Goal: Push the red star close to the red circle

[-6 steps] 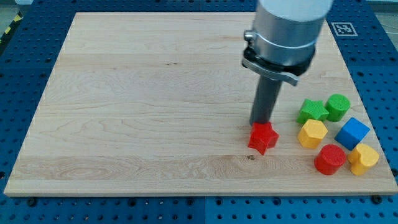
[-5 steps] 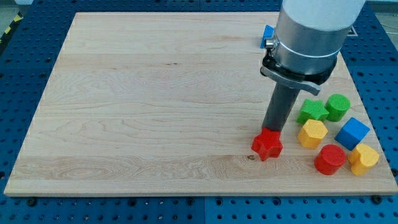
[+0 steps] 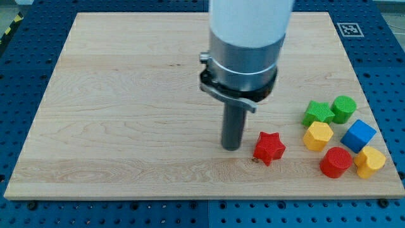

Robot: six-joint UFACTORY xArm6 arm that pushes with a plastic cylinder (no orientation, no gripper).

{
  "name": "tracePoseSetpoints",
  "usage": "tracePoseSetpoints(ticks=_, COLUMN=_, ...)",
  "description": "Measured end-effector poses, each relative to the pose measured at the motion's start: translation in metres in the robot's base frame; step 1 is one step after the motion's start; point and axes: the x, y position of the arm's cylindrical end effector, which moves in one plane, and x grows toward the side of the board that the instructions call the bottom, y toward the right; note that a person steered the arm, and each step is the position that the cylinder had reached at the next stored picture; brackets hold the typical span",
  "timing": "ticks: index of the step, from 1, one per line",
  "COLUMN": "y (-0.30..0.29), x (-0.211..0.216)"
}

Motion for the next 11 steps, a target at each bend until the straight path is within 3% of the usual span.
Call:
tracePoseSetpoints(ticks=4, y=0.075, x=0.011)
tracePoseSetpoints(ticks=5, y=0.038, x=-0.026)
tracePoseSetpoints(ticks=7, y=0.026, x=-0.096)
tracePoseSetpoints(ticks=11, y=0.026, x=-0.137)
